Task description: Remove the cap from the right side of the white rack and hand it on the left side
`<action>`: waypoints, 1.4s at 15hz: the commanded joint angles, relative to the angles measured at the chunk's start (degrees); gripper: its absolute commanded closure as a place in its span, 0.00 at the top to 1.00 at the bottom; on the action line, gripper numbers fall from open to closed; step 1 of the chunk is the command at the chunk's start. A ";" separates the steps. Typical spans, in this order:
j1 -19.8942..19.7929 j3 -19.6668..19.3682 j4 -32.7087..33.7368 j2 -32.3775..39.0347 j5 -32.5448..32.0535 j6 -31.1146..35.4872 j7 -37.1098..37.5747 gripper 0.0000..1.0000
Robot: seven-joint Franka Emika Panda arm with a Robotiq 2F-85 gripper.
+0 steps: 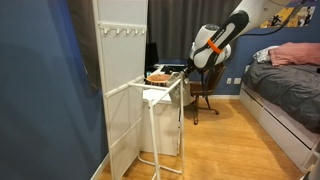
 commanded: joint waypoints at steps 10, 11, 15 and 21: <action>-0.05 -3.65 -1.36 -11.54 -4.82 -1.38 26.98 0.01; -0.03 -3.61 -2.19 -12.77 -3.82 -0.96 28.06 0.01; -0.42 -2.85 -3.57 -17.03 -5.91 -1.21 37.47 0.01; -3.94 1.49 -7.41 -27.49 -17.83 3.11 53.23 0.01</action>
